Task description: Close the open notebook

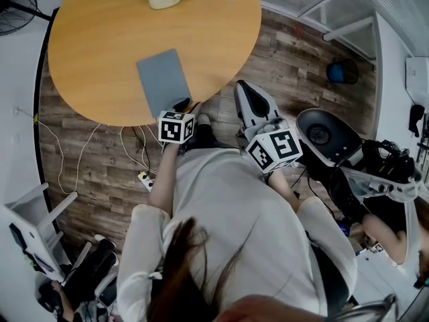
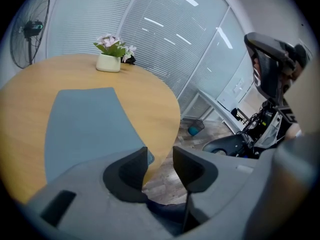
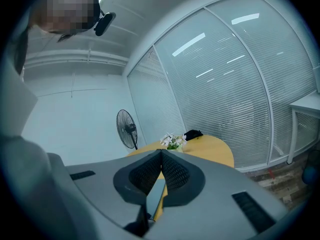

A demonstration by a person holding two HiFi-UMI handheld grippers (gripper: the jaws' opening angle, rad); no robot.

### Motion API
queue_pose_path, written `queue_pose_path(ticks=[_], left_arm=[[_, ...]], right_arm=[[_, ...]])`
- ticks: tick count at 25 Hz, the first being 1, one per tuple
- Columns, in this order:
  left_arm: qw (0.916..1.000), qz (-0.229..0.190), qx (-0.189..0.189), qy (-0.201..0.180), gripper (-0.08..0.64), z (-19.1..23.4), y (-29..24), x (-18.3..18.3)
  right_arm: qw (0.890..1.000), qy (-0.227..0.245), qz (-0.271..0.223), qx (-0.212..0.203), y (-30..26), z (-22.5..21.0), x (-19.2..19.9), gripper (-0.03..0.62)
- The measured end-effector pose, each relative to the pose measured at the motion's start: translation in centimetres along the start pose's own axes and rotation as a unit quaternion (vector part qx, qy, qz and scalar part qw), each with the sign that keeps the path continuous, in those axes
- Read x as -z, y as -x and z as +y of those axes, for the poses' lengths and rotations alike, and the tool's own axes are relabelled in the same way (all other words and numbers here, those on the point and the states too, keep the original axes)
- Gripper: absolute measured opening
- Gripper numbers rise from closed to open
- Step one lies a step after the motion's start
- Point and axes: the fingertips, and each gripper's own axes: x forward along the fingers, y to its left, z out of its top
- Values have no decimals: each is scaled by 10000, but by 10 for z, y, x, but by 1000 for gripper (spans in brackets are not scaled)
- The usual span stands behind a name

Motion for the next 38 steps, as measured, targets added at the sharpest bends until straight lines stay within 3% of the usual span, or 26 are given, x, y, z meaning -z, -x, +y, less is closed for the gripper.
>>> queue_pose_path(ticks=[7,13,21,31,38], left_arm=[[9997,-170,-151,-47,105,8,-2,-12],[9961,-590,-628,-209,18,22,13,-30],[9880,-1204,-885,-383,15,25,40,-60],[9805,-1729,-735,-579,15,29,67,-106],[9711,-2069,-690,-972,15,41,106,-143]], right_arm=[[10000,-14,-23,38,-6,-9,1,3],[9999,68,-76,35,-5,-11,-5,3],[9995,98,-124,285,3,-25,-7,3],[9987,97,-132,473,-8,-17,-6,3],[9984,170,-117,521,-29,9,-9,3]])
